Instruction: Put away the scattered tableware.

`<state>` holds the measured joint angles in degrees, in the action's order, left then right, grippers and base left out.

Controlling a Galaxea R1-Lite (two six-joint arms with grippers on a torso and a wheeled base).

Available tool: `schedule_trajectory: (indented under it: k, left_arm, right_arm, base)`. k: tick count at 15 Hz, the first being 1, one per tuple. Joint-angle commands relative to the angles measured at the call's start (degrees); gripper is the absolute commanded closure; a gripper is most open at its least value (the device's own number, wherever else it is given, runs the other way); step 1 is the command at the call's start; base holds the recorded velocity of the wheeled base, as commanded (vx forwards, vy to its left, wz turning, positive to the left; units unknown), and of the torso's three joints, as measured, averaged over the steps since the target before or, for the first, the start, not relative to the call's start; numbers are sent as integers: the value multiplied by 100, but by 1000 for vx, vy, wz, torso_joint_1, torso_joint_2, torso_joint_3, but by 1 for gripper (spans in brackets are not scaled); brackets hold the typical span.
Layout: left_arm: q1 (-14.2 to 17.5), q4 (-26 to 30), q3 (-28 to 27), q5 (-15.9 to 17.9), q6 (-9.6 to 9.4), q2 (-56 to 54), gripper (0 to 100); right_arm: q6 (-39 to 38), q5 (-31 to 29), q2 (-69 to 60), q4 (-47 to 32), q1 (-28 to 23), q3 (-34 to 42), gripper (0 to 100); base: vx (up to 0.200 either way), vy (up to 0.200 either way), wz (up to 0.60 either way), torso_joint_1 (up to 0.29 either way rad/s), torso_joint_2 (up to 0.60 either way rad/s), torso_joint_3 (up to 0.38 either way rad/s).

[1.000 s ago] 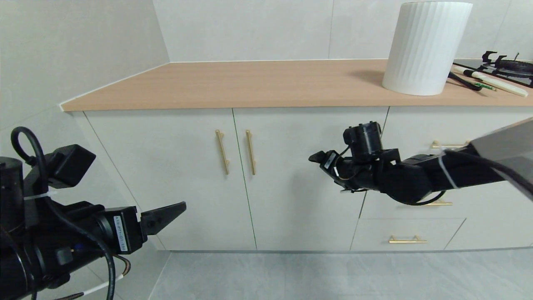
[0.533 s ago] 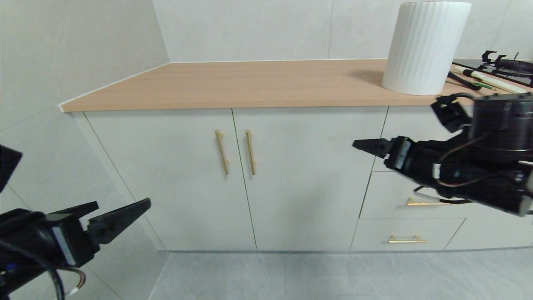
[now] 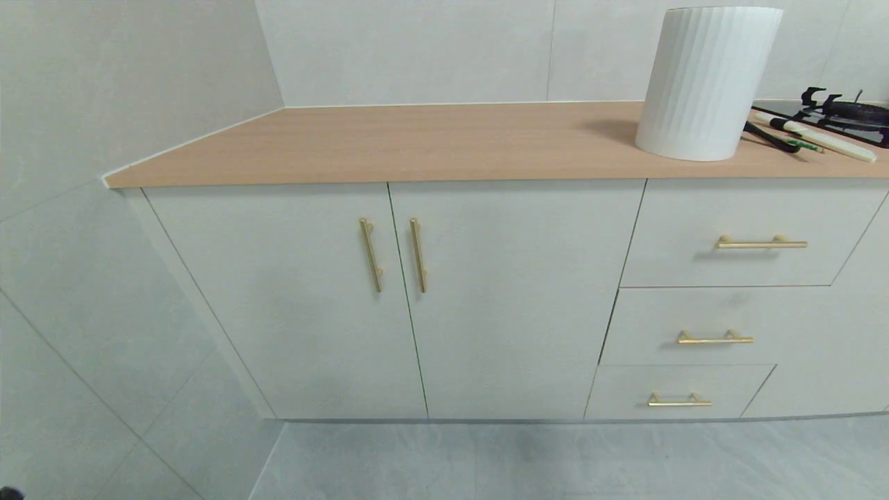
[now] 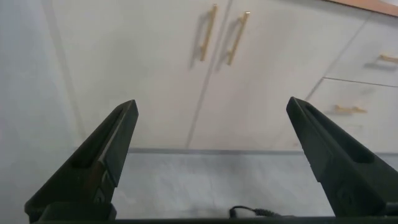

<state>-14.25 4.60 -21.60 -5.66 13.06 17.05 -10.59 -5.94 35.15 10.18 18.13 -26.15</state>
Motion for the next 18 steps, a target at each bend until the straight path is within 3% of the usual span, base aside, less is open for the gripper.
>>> schedule_trajectory:
  k: [1, 3, 5, 7, 8, 11, 13, 14, 15, 17, 18]
  left_arm:
    - [458, 490, 7, -76, -145, -1152, 0]
    - [511, 490, -99, -173, -163, -1152, 0]
    - [845, 481, -11, -190, -585, -1152, 0]
    - [1337, 525, 104, 47, -699, -1565, 0]
    - [1408, 507, 306, 355, -857, -1705, 0]
    - [1408, 454, 903, 223, -901, -1705, 0]
    - [1408, -90, 1694, 249, -945, -1705, 0]
    - [1408, -609, 2107, 407, -1086, -1705, 0]
    - [1408, -881, 2160, 750, -1103, -1705, 0]
    - [1408, -776, 2160, 1207, -1139, -1705, 0]
    - [1408, -758, 2160, 1436, -1350, -1705, 0]
  right_arm:
    - [637, -118, -2662, -1721, -811, 268, 0]
    - [681, -162, -2952, -2143, -1092, 295, 0]
    - [699, -654, -3022, -2160, -1496, 611, 0]
    - [699, -575, -3488, -2169, -1857, 1042, 0]
    - [699, -619, -3506, -2125, -1839, 1270, 0]
    - [699, -619, -3506, -1747, -1839, 2158, 0]
    - [681, -408, -3506, -684, -1839, 2615, 0]
    - [699, -83, -3506, -807, -1839, 2615, 0]
    - [708, 31, -3506, -842, -1839, 2615, 0]
    - [884, 207, -3506, -956, -1839, 2615, 0]
    - [1059, 374, -3506, -1009, -1839, 2615, 0]
  base:
    - [0, 0, 0, 0, 0, 0]
    - [0, 0, 0, 0, 0, 0]
    - [0, 0, 0, 0, 0, 0]
    - [0, 0, 0, 0, 0, 0]
    - [0, 0, 0, 0, 0, 0]
    - [0, 0, 0, 0, 0, 0]
    - [0, 0, 0, 0, 0, 0]
    - [0, 0, 0, 0, 0, 0]
    - [0, 0, 0, 0, 0, 0]
    - [0, 0, 0, 0, 0, 0]
    - [0, 0, 0, 0, 0, 0]
